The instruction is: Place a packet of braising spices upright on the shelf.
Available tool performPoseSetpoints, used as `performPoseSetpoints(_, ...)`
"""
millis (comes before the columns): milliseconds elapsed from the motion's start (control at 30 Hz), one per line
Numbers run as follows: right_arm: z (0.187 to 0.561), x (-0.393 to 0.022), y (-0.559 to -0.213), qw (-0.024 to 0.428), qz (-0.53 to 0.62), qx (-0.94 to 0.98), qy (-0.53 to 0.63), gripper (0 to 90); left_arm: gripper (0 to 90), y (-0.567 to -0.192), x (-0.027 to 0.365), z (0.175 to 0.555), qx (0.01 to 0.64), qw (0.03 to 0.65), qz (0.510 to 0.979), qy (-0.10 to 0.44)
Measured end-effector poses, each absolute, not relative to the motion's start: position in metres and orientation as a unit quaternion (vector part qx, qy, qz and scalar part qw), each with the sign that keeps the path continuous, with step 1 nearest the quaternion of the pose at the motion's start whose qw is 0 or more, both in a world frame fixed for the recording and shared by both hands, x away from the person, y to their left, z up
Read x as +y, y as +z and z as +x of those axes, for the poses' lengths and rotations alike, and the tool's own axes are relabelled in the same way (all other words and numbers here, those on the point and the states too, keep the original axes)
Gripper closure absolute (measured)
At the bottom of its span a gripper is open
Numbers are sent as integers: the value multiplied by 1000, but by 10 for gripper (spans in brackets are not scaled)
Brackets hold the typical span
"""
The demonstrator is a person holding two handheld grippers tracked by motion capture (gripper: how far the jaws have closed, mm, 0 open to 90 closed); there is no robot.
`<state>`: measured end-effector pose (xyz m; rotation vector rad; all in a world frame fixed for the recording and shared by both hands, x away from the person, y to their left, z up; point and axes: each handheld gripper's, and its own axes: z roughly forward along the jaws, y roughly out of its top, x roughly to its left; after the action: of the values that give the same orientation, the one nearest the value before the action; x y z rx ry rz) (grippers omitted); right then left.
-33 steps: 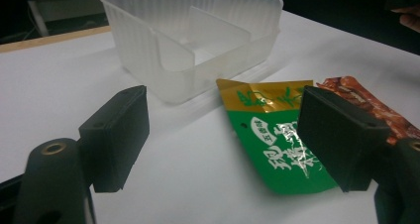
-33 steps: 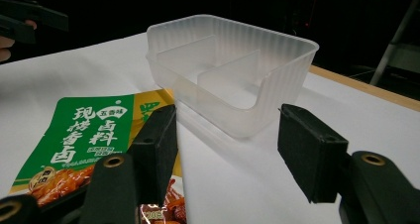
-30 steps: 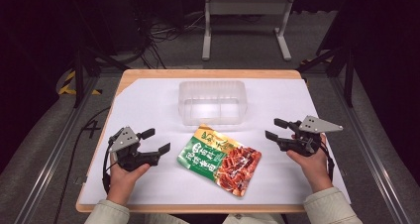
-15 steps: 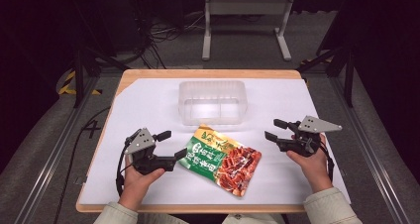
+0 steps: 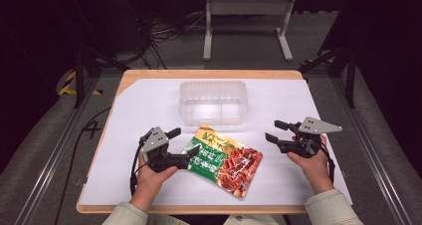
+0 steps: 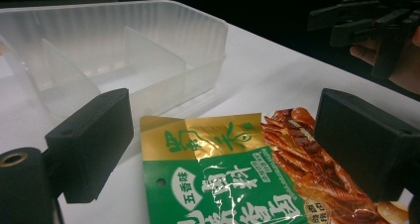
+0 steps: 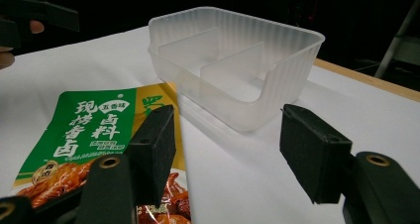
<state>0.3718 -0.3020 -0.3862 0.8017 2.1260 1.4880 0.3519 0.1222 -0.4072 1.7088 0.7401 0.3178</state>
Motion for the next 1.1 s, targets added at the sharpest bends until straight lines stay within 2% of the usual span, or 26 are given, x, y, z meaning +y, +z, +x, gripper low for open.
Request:
performPoseSetpoints(133, 372, -302, -387, 211, 290, 766, 534, 388, 92, -408, 119, 353, 314, 584, 736, 138)
performPoseSetpoints(300, 372, -301, -388, 211, 290, 767, 532, 387, 104, -415, 115, 357, 331, 553, 751, 143)
performPoseSetpoints(700, 372, -298, -390, 207, 288, 774, 525, 374, 114, -436, 112, 369, 369, 484, 786, 111)
performPoseSetpoints(1100, 372, -297, -392, 201, 286, 778, 522, 362, 139, -443, 112, 372, 380, 443, 807, 93)
